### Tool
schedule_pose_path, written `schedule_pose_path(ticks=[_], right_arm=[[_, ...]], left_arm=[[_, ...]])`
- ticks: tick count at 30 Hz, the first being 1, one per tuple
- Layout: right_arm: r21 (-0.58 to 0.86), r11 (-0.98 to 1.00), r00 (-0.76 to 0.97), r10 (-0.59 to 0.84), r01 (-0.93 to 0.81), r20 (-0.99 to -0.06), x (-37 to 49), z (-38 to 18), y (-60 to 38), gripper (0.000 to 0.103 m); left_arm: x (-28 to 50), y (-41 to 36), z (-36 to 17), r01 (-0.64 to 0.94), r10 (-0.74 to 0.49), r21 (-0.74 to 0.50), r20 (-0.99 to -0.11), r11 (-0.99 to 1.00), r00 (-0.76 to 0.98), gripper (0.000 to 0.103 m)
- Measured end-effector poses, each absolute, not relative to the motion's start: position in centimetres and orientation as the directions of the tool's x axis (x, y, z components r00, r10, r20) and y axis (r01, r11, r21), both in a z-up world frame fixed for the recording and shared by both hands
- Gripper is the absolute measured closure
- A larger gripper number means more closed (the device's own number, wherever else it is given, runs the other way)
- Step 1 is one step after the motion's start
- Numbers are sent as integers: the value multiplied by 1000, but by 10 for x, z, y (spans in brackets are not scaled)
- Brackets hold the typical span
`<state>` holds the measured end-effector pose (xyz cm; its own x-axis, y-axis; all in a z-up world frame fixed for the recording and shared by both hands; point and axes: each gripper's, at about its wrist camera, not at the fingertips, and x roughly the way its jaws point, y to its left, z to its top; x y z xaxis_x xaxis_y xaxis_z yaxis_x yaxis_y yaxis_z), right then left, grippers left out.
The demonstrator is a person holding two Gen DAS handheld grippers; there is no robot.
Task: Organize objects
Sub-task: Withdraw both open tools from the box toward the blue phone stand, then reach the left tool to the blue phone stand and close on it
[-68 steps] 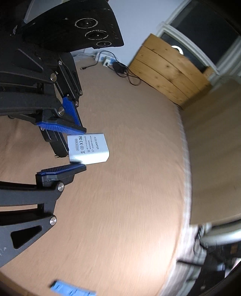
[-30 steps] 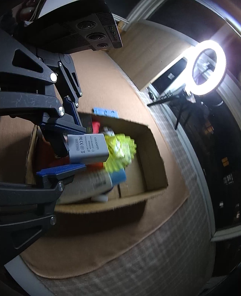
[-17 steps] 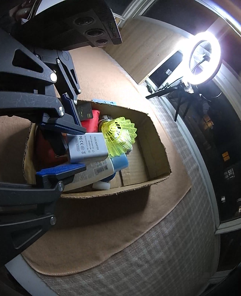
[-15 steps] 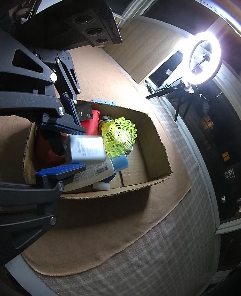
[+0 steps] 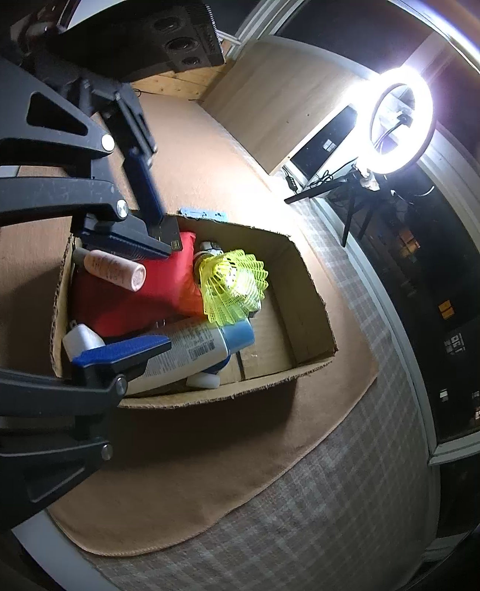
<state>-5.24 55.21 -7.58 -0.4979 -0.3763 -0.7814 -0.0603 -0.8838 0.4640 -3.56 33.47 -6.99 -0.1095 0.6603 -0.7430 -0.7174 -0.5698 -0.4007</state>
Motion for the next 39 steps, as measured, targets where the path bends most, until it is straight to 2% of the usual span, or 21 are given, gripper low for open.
schedule_pose_path(ticks=[4, 11, 22, 39], right_arm=[[456, -889, -496, -377, -44, -782, -56, -73, 544, 62], [446, -895, -492, -384, -9, -781, -61, -67, 526, 48], [429, -903, -508, -378, 17, -774, -63, -59, 505, 42], [433, -901, -512, -366, -13, -777, -56, -59, 507, 41]], left_arm=[[-55, 305, -66, -681, 648, -390, -743, -620, -165, 51], [-99, 259, -84, -573, 571, -359, -785, -737, -242, 47], [-139, 247, -124, -480, 491, -336, -836, -810, -244, 30], [-177, 281, -168, -428, 399, -268, -881, -863, -253, 32]])
